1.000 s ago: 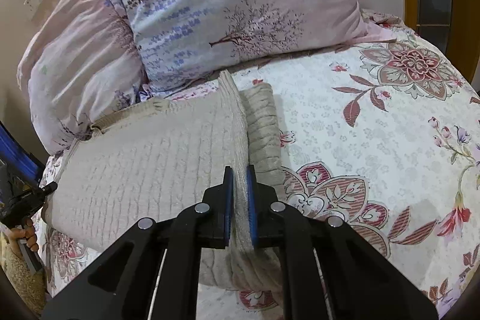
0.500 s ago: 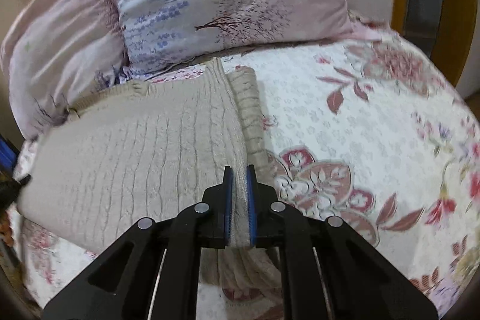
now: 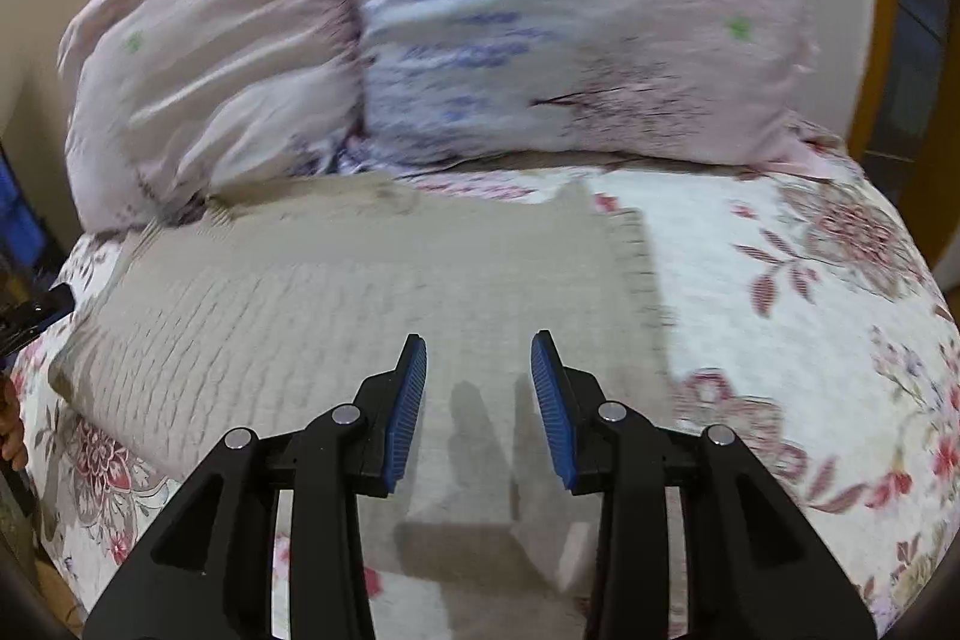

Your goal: Fold small clothes

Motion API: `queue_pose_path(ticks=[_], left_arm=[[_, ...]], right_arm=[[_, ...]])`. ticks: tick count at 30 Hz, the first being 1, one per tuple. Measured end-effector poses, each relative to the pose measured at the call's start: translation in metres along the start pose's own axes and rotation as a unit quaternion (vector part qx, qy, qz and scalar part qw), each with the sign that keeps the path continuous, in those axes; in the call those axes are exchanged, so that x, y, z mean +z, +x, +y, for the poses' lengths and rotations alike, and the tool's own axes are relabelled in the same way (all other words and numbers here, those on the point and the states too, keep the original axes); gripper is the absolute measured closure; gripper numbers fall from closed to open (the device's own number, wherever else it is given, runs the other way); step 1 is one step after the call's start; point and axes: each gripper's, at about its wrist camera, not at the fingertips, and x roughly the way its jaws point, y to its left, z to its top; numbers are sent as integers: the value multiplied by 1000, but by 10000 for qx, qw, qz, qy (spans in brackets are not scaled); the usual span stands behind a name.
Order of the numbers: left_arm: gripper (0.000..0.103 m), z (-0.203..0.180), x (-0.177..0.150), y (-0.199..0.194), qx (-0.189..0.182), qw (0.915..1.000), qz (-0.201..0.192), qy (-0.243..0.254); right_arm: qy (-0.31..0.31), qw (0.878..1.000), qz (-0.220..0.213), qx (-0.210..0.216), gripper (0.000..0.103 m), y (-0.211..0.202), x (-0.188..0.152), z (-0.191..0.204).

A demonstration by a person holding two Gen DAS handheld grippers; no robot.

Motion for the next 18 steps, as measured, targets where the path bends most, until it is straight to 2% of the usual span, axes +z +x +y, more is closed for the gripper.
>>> queue_pose_path(ticks=[2, 4, 5, 6, 9, 11, 14, 16, 18], left_arm=[[59, -1, -5, 10, 49, 9998, 195, 28], [59, 0, -12, 21, 152, 9990, 418, 72], [58, 0, -16, 28, 226, 9982, 537, 124], [58, -1, -19, 29, 264, 9981, 521, 201], [52, -5, -18, 26, 281, 9978, 492, 341], [46, 1, -13, 18, 91, 9992, 384, 100], [33, 17, -1, 5, 49, 9994, 102, -323], [31, 34, 7, 0, 47, 9973, -1, -731], [31, 53, 14, 1, -48, 9929, 38, -1186]], right_arm=[[-77, 9999, 128, 54, 64, 8, -1, 7], [-247, 9986, 459, -64, 57, 24, -7, 16], [-357, 9979, 527, -156, 56, 29, -11, 19], [-523, 9974, 409, -271, 55, 29, -13, 25], [-576, 9965, 478, -380, 54, 28, -11, 29], [-445, 9975, 462, -309, 54, 26, -8, 28], [-398, 9986, 324, -87, 51, 23, -4, 34], [-447, 9987, 255, 50, 45, 24, -2, 44], [-517, 9982, 250, 150, 45, 27, 0, 58]])
